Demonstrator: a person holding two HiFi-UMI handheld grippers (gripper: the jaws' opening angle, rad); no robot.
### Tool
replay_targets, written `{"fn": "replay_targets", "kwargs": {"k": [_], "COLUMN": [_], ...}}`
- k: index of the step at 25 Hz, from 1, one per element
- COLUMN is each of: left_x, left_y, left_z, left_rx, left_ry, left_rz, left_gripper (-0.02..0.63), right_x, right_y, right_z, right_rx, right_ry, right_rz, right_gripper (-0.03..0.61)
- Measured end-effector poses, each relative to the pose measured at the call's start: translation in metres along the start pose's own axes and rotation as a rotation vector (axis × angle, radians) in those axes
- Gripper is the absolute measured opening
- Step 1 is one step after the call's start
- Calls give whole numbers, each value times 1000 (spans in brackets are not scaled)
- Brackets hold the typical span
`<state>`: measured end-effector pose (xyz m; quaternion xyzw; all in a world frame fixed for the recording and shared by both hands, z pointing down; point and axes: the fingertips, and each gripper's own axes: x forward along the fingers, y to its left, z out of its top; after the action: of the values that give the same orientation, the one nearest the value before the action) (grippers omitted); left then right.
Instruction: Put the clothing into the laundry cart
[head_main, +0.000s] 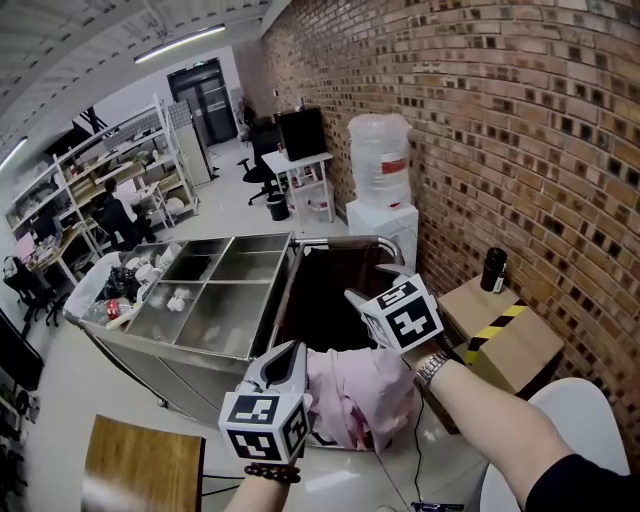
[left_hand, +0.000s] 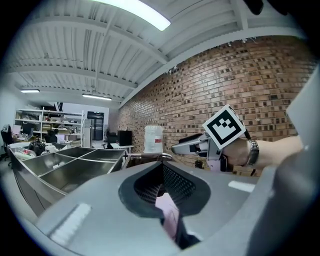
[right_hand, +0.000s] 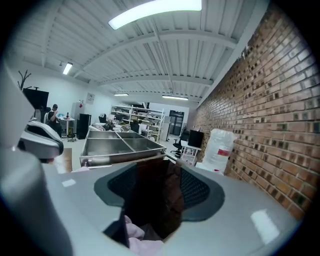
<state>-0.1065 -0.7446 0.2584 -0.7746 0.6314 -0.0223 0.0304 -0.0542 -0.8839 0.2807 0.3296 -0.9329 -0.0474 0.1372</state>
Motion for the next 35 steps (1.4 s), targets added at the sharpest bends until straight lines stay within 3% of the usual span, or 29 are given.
{"fn": "replay_targets", "kwargs": {"k": [12, 21, 35], "left_x": [-58, -106, -204], "left_y": [-25, -52, -99], "left_z": [18, 35, 56], "left_rx": [15, 15, 23], "left_ry": [-20, -45, -63], "left_rz": [-22, -45, -70], "left_gripper": [2, 2, 2], "right_x": [-71, -144, -268], "right_y": [61, 111, 198], "right_z": [21, 44, 51], "right_rx": [-48, -90, -100], "right_ry": [-84, -189, -273], "right_rz": [-7, -35, -60], "right_gripper": [235, 149, 18]}}
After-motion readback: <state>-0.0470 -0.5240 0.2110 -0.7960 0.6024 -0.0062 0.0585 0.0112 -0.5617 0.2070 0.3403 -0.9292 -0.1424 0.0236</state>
